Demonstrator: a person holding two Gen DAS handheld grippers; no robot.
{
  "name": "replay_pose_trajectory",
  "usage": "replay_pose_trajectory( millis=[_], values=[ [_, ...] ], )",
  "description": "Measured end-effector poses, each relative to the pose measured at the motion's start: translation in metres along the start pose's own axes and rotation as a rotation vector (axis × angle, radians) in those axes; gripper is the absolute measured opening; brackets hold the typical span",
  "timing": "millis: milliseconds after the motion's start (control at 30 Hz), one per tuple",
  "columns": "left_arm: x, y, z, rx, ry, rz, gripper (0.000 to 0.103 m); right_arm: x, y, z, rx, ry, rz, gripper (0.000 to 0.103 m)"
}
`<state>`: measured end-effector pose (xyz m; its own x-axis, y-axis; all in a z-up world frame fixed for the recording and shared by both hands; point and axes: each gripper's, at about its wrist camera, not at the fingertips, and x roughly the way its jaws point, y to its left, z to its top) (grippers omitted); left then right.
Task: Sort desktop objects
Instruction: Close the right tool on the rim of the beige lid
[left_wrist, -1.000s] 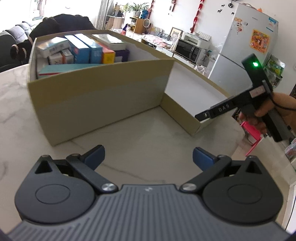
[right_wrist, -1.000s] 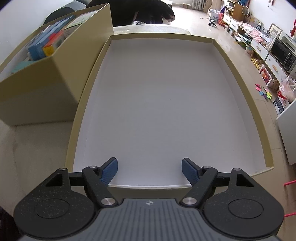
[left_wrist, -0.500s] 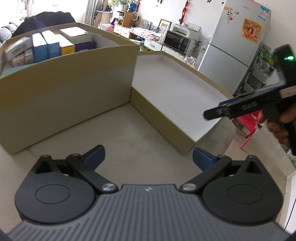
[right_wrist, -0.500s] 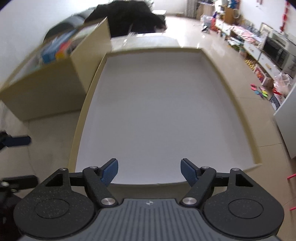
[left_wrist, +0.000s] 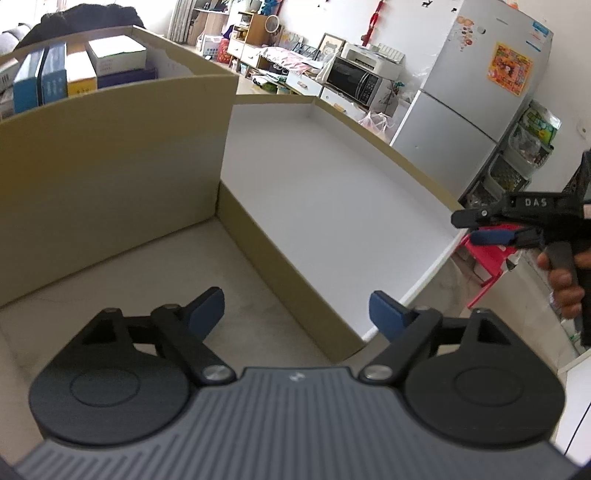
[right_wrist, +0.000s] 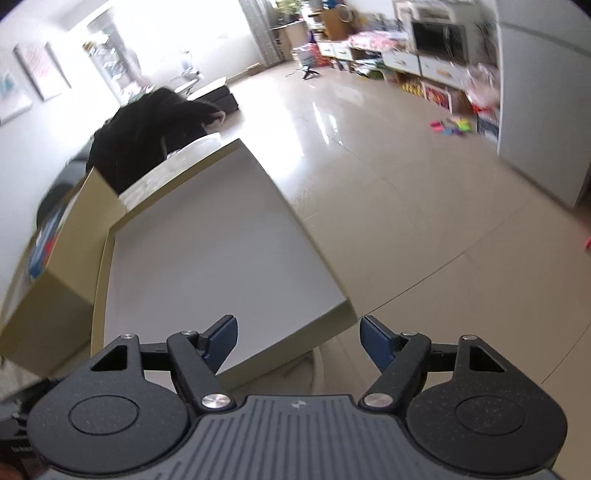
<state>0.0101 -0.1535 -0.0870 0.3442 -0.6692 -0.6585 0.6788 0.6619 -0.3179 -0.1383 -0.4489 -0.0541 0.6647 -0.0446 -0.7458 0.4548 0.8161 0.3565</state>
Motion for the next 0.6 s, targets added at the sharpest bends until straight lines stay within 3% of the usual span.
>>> replay_pose_trajectory(
  millis=[200, 367, 500, 600],
  values=[
    [0.007, -0.007, -0.002, 0.024, 0.004, 0.016, 0.070, 0.020, -0.020, -0.003, 0.100, 0.020, 0.062, 0.072],
    [0.009, -0.012, 0.000, 0.049, 0.006, 0.023, 0.050, 0.033, -0.032, -0.003, 0.182, 0.012, 0.115, 0.067],
    [0.009, -0.015, 0.000, 0.072, 0.009, 0.039, 0.048, 0.040, -0.044, -0.011, 0.246, -0.023, 0.146, 0.054],
    [0.009, -0.016, 0.000, 0.083, 0.007, 0.047, 0.045, 0.047, -0.057, -0.016, 0.316, -0.039, 0.216, 0.050]
  ],
)
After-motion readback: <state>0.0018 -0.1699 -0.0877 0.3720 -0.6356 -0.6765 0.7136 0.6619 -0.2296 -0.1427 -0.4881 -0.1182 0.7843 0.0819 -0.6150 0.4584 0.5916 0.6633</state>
